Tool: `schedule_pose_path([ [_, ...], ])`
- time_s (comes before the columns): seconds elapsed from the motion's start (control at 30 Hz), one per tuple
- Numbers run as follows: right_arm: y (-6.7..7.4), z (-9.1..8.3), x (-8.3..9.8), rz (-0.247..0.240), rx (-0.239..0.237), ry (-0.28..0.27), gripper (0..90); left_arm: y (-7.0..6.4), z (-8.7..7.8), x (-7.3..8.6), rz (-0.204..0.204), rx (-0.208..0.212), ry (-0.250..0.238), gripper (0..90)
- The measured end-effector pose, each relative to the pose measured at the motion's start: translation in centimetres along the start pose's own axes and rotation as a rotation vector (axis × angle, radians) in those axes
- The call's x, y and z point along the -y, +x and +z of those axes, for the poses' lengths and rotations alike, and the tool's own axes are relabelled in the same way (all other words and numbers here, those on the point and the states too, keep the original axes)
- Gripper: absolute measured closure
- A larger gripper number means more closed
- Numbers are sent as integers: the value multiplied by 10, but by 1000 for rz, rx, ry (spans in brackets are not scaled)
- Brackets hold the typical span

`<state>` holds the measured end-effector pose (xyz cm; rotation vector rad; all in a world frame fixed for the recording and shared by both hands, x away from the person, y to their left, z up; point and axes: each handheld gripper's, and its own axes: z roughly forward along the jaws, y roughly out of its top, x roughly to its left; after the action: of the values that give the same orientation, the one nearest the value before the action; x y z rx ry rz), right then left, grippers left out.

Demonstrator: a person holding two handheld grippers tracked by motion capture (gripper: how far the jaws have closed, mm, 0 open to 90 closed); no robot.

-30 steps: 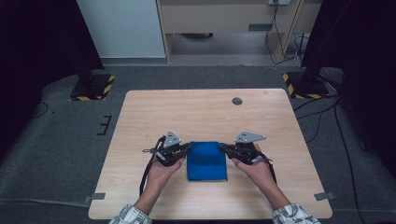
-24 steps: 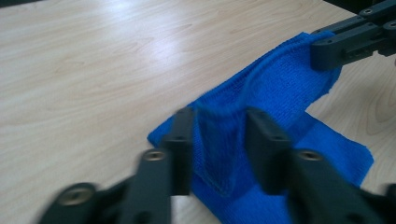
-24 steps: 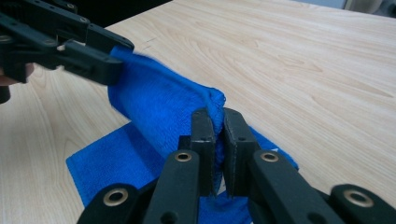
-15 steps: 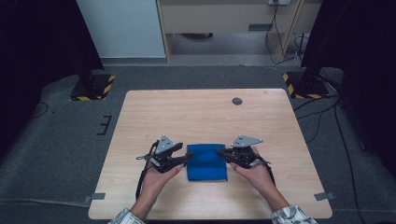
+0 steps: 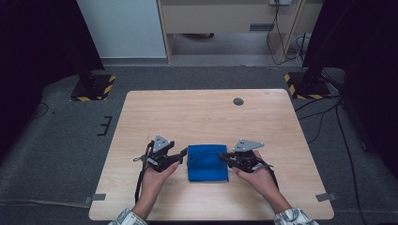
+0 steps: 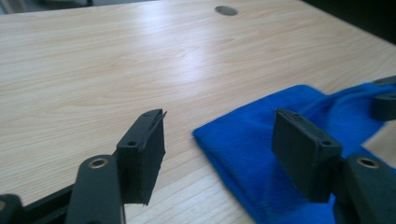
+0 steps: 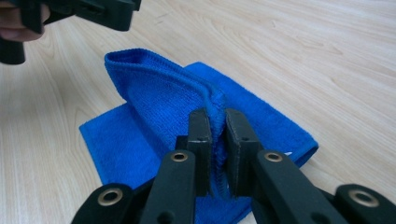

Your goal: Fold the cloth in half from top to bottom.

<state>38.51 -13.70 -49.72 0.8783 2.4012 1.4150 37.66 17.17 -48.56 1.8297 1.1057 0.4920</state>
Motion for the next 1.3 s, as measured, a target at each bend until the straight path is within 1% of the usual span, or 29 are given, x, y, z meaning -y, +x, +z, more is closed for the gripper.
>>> schedule_pose_path([
  [0.17, 2, -2, 4, -11, -8, 17, 801, 1, 7, 6, -2, 0, 37, 311],
  [0.2, 3, -2, 4, -10, -8, 19, 798, 0, 8, 7, 6, -6, 46, 305],
  [0.23, 3, -2, 5, -12, -8, 21, 794, 0, 9, 7, 5, -1, 48, 300],
  [0.37, 4, -3, 6, -15, -7, 27, 777, -3, 13, 11, 24, 1, 71, 305],
  [0.47, 6, -5, 8, -17, -7, 38, 758, -6, 15, 13, 24, 2, 74, 301],
  [0.5, 6, -5, 9, -22, -6, 44, 750, -6, 15, 13, 27, -3, 75, 298],
  [0.57, 7, -8, 11, -17, -11, 54, 731, -7, 15, 14, 30, -17, 67, 284],
  [0.7, 9, -11, 13, -24, -7, 65, 705, -11, 17, 15, 34, -6, 72, 260],
  [0.77, 9, -13, 14, -20, -8, 67, 679, -14, 18, 16, 37, 0, 74, 249],
  [0.9, 10, -14, 13, -7, -15, 55, 622, -17, 19, 14, 57, 9, 76, 236],
  [1.03, 11, -14, 11, 5, -18, 52, 574, -14, 18, 15, 51, 1, 75, 225],
  [1.13, 11, -14, 10, 13, -12, 47, 543, -15, 18, 16, 48, -1, 81, 220],
  [1.3, 11, -13, 8, 36, 5, 30, 455, -19, 19, 17, 69, 18, 86, 202],
])
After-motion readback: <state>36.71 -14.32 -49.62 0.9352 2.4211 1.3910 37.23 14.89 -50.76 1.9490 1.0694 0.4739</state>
